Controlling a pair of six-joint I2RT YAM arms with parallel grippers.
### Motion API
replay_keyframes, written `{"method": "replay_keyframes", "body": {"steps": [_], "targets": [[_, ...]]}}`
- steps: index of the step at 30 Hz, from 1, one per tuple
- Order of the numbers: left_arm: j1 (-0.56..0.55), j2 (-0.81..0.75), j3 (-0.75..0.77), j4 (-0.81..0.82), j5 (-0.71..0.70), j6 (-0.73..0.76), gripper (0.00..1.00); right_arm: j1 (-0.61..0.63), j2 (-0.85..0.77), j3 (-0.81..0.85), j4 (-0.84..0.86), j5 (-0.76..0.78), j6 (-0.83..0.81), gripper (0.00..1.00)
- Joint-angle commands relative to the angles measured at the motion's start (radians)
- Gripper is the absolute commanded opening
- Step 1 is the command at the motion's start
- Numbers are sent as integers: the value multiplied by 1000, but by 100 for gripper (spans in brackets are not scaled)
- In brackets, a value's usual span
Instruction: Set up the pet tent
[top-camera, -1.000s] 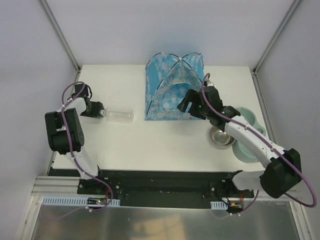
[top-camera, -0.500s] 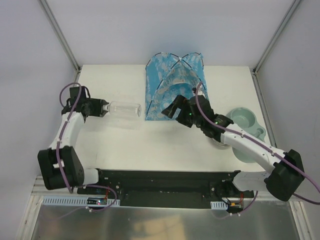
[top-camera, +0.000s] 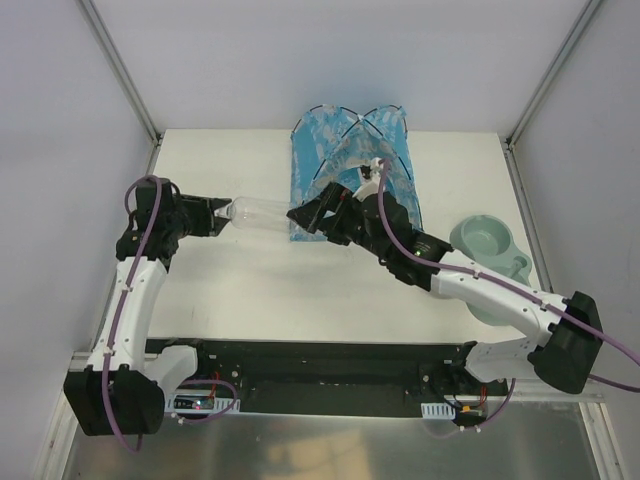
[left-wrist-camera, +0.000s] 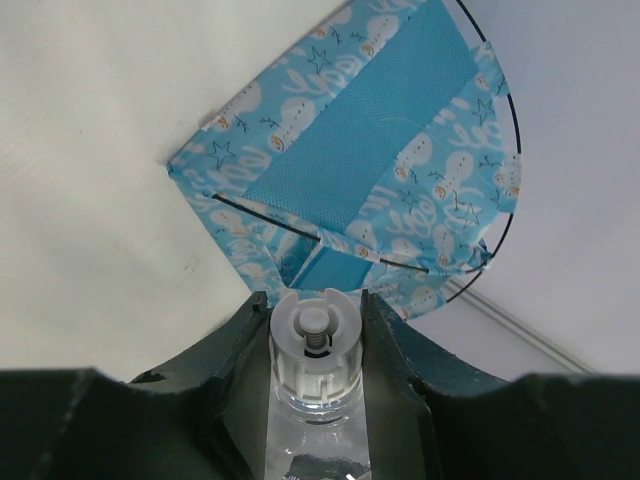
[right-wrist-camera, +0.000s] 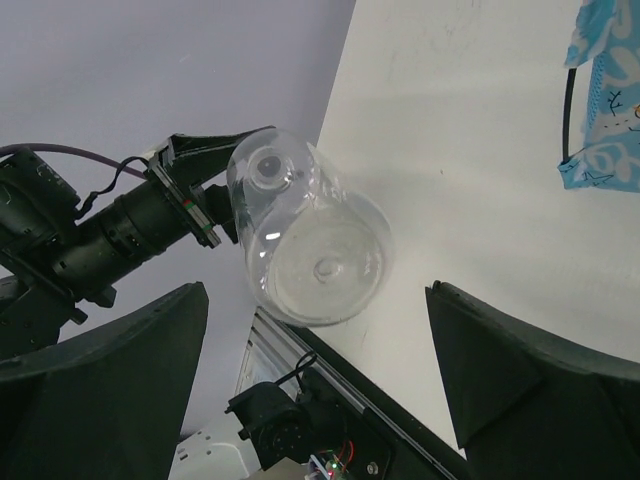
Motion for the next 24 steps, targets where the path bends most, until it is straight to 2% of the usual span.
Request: {"method": "replay_keyframes", "body": {"steps": [1,10,13,19,24], "targets": [[-28,-39,14,-53,18,-90,0,15,30,61,49,17,14,99],[-48,-74,-19,-53,16,-107,0,54,69,88,49,26,32,98],[-77,-78,-24,-53,22,-106,0,54,79,84,66,35,48,95],[-97,-70,-47,-52,45,-116,0,54,90,88,84,55,74,74],[-102,-56,-49,-52,50,-112,0,55,99,104,35,32,91,60]]}}
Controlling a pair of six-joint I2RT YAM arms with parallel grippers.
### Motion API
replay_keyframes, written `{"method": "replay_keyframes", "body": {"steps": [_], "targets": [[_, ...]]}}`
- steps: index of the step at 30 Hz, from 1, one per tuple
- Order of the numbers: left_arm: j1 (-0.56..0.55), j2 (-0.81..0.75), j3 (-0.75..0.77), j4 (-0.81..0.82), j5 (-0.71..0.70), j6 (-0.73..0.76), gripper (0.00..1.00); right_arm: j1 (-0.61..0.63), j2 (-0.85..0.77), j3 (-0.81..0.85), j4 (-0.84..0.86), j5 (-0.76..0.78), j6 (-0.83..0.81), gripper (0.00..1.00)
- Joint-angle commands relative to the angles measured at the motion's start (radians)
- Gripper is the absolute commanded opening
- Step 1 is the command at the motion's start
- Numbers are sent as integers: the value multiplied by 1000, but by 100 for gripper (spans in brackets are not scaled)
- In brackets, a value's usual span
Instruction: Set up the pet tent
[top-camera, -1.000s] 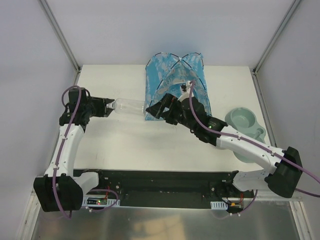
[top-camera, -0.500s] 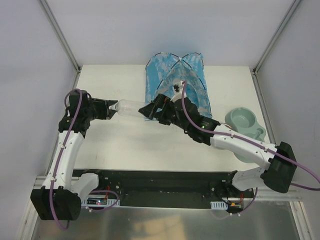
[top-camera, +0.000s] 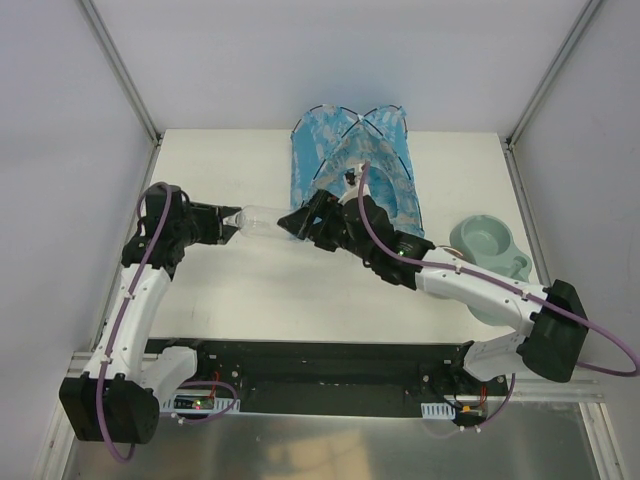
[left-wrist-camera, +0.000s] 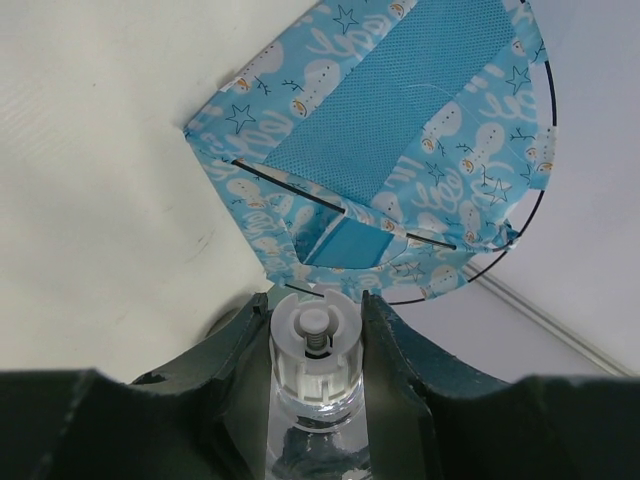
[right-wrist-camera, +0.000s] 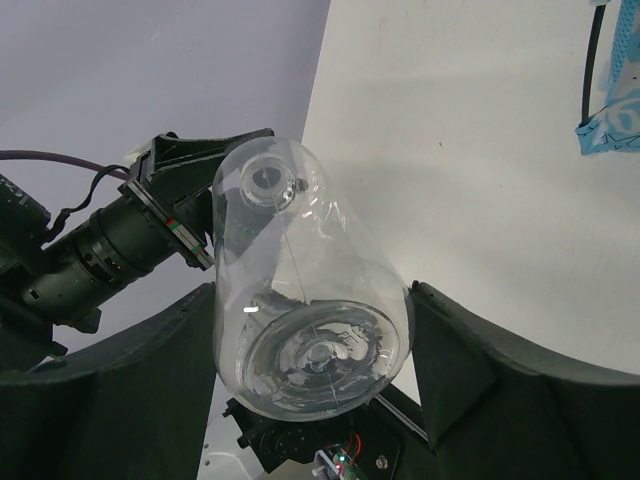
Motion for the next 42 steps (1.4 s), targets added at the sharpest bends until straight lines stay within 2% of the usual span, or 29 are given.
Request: {"method": "replay_keyframes", "body": {"steps": [1,2,5,7,8,12,15,20,24,27,34,39,42], "targets": [[-17,5,1,-34,47,-54,16,2,1,70,13,12,35,58],[-17,8,5,-34,45,-47,36,2,-6,71,-6,23,34,57],[-19,19,40,-34,36,49,75,-1,-31,102,-139,75,5,54],[-19,19,64,-37,25,158,93,-1,-67,136,-287,135,-35,54],[-17,12,67,-51,15,206,99,-1,-86,151,-358,156,-52,53],[-19,-42,32,-129,-117,421,99,-22,-188,183,-721,284,-61,53],[-17,-82,-11,-143,-206,579,99,-89,-281,232,-985,337,-46,53],[-23,-104,-28,-142,-225,803,99,-255,-338,448,-1424,500,-57,54],[-39,-104,-15,-142,-214,904,99,-396,-293,583,-1604,610,-116,54],[-45,-99,-5,-142,-173,953,99,-574,-250,588,-1629,625,-202,55],[-45,-90,-32,-142,-108,990,99,-971,-194,466,-1448,464,-422,55],[-46,-42,-5,-149,-91,1007,99,-1168,-109,459,-1420,381,-527,55],[-46,-7,18,-151,-62,999,99,-1191,-100,441,-1377,365,-535,55]]}}
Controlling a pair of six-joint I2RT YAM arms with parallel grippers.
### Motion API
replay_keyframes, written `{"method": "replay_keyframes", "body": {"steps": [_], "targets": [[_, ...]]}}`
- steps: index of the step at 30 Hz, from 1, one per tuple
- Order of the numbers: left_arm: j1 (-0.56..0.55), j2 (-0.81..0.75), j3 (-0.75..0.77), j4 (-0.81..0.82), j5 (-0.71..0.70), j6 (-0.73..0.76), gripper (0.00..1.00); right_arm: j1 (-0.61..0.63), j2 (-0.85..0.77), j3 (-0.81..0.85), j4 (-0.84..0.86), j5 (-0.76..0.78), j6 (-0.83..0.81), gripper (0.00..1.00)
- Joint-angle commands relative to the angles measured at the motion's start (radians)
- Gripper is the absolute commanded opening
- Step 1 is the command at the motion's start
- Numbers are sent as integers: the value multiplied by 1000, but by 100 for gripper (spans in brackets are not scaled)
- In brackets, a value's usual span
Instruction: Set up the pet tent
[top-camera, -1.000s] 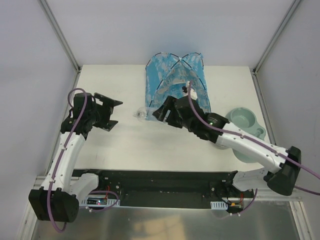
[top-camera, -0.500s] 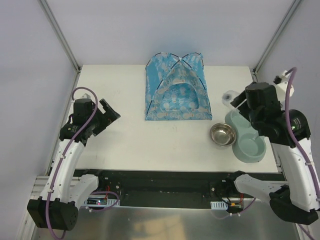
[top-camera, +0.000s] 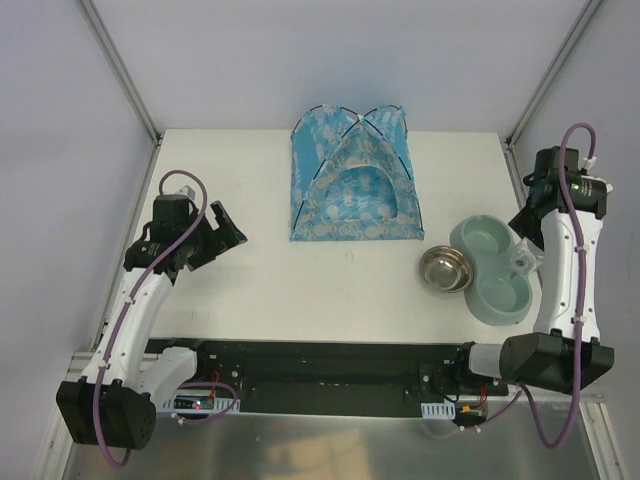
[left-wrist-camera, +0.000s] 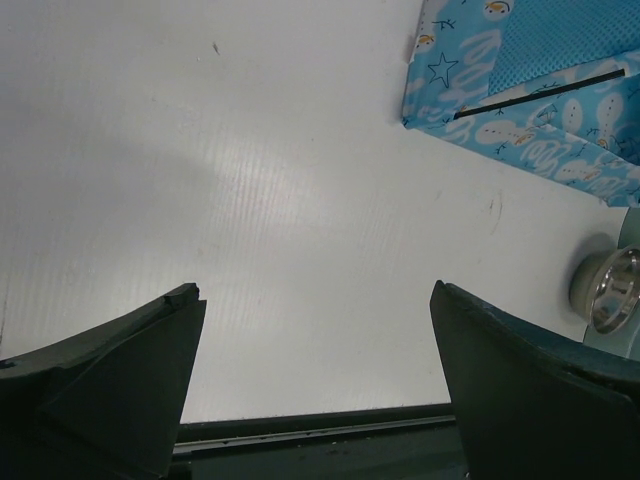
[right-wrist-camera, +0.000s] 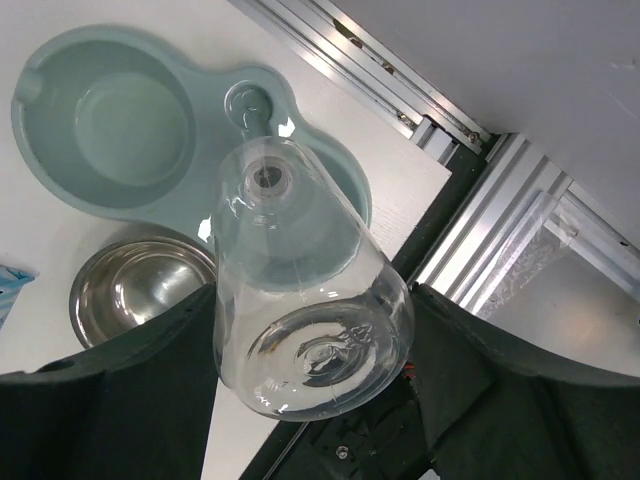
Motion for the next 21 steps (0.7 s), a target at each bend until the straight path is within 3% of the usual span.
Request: {"method": "replay_keyframes", "body": {"steps": [1,21], "targets": [[-7,44,45,-15,59,23,99,-43,-2,-5,44,-53,-86,55],[-7,93,77,-15,105,-3,99,-138,150,-14,189,-41,-110,52]]}}
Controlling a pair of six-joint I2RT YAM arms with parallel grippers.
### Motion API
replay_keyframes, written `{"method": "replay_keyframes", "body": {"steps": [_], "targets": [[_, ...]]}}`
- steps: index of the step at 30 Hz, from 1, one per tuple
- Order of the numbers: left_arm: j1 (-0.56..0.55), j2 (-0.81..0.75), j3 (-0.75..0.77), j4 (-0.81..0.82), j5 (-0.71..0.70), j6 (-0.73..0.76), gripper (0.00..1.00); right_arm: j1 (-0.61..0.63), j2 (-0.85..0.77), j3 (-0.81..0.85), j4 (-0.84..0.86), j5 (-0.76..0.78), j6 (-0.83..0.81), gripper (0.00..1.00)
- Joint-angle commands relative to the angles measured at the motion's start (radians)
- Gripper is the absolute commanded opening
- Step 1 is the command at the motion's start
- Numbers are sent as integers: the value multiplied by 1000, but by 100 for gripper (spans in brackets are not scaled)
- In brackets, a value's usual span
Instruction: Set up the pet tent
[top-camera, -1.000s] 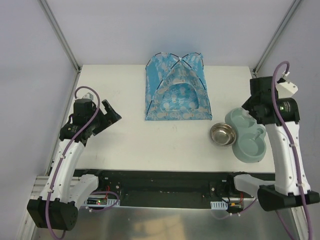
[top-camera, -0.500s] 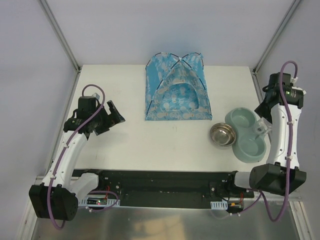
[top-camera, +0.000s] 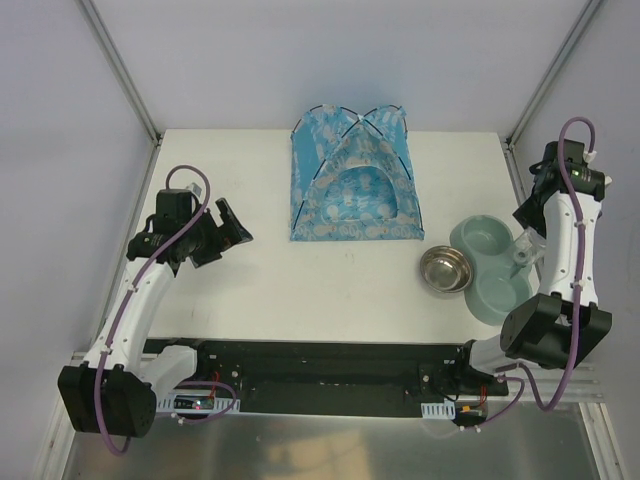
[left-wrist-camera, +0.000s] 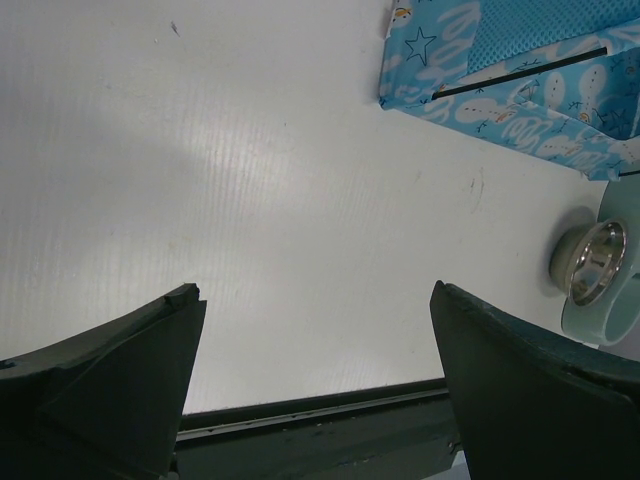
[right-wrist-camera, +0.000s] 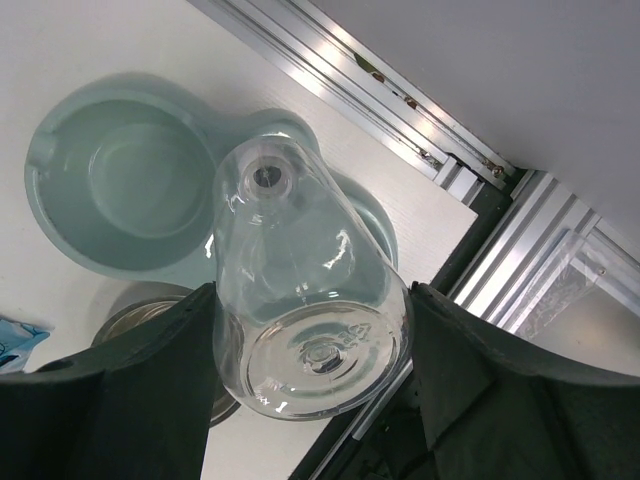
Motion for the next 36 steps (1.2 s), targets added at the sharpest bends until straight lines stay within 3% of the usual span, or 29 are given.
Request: {"method": "replay_keyframes", "body": {"steps": [1,16,21,27,36], "targets": [[-6,11,48,-11,14,-2,99,-15,12,-4,23,22,-22,52],[-7,49,60,-10,11,-3,99,-35,76,-7,24,-21,-26,56],[-7,64,72,-11,14,0,99,-46,153,62,0,-60,-69,65],[-7,70,86,-11,16,3,99,-75,252,149,-45,-111,-107,68],[-7,75,94,-11,14,-11,99,-85,288,198,-32,-116,-135,89]]}}
